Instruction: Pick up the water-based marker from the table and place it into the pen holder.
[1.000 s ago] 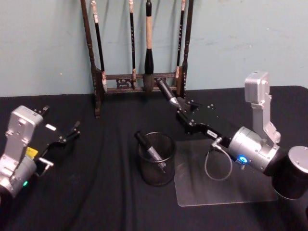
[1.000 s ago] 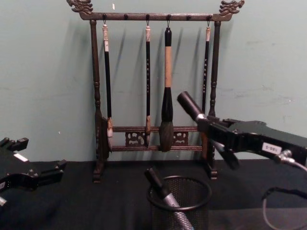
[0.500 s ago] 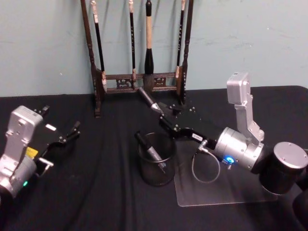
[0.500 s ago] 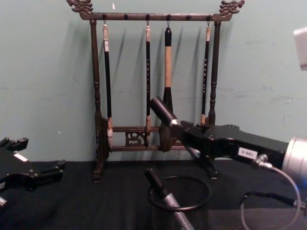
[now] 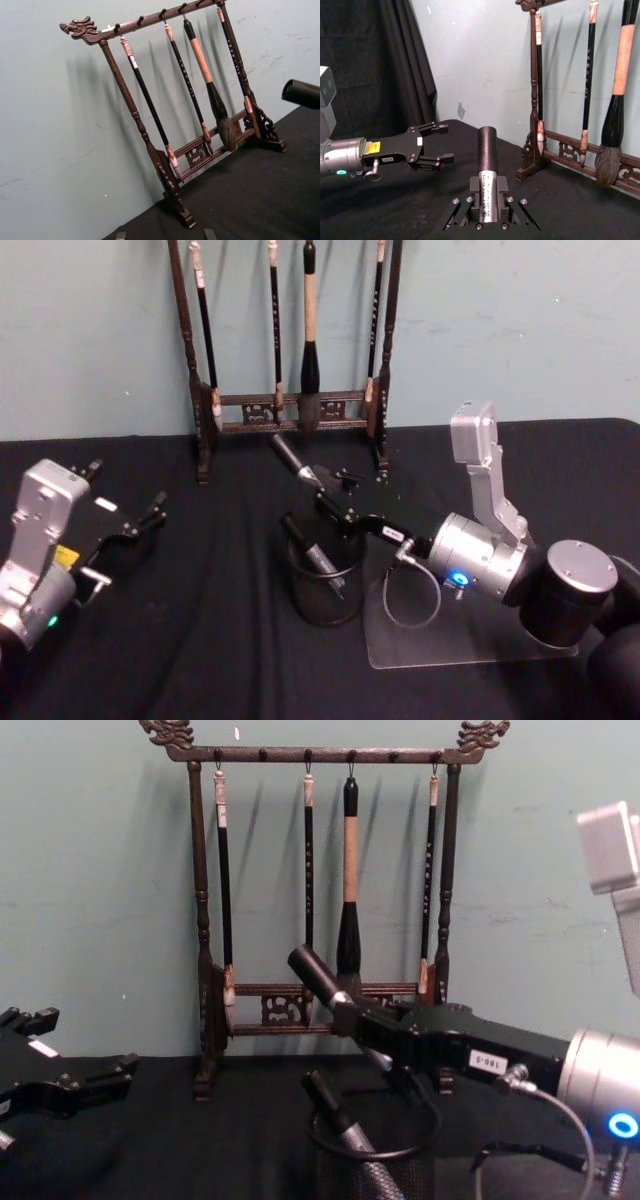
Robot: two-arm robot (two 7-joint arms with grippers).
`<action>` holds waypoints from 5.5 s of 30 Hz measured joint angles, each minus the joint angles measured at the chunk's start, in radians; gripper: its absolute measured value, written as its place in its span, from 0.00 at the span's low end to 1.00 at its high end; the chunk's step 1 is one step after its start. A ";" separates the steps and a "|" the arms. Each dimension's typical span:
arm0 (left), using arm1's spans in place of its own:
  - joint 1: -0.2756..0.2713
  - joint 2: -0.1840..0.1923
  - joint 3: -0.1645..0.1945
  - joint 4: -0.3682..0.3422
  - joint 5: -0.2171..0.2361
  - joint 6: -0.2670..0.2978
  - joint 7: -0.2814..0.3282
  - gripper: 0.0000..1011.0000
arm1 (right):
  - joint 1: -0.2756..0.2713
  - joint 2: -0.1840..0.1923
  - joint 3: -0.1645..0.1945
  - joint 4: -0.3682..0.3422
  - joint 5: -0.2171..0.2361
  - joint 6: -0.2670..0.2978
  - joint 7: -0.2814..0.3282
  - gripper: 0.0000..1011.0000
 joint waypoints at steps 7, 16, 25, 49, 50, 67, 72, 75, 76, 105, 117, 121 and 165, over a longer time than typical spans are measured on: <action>0.000 0.000 0.000 0.000 0.000 0.000 0.000 1.00 | 0.007 -0.015 -0.009 0.030 0.006 -0.002 0.002 0.20; 0.000 0.000 0.000 0.000 0.000 0.000 0.000 1.00 | 0.008 -0.024 -0.017 0.049 0.010 0.001 0.002 0.20; 0.000 0.000 0.000 0.000 0.000 0.000 0.000 1.00 | 0.005 -0.023 -0.019 0.046 0.006 0.006 -0.009 0.20; 0.000 0.000 0.000 0.000 0.000 0.000 0.000 1.00 | 0.004 -0.022 -0.017 0.045 0.006 0.006 -0.006 0.73; 0.000 0.000 0.000 0.000 0.000 0.000 0.000 1.00 | 0.004 -0.022 -0.017 0.045 0.006 0.006 -0.006 0.74; 0.000 0.000 0.000 0.000 0.000 0.000 0.000 1.00 | 0.004 -0.022 -0.014 0.047 0.015 0.003 0.007 0.99; 0.000 0.000 0.000 0.000 0.000 0.000 0.000 1.00 | 0.003 -0.019 -0.008 0.040 0.021 -0.003 0.005 0.99; 0.000 0.000 0.000 0.000 0.000 0.000 0.000 1.00 | -0.002 -0.013 -0.001 0.026 0.020 -0.008 -0.007 0.99; 0.000 0.000 0.000 0.000 0.000 0.000 0.000 1.00 | -0.006 -0.009 0.004 0.018 0.020 -0.011 -0.016 0.99; 0.000 0.000 0.000 0.000 0.000 0.000 0.000 1.00 | -0.185 0.106 0.193 -0.184 -0.059 -0.001 -0.252 0.99; 0.000 0.000 0.000 0.000 0.000 0.000 0.000 1.00 | -0.237 0.109 0.211 -0.198 -0.134 0.001 -0.301 0.99; 0.000 0.000 0.000 0.000 0.000 0.000 0.000 1.00 | -0.247 0.103 0.218 -0.191 -0.148 0.007 -0.306 0.99; 0.000 0.000 0.000 0.000 0.000 0.000 0.000 1.00 | -0.257 0.082 0.232 -0.167 -0.182 0.036 -0.300 0.99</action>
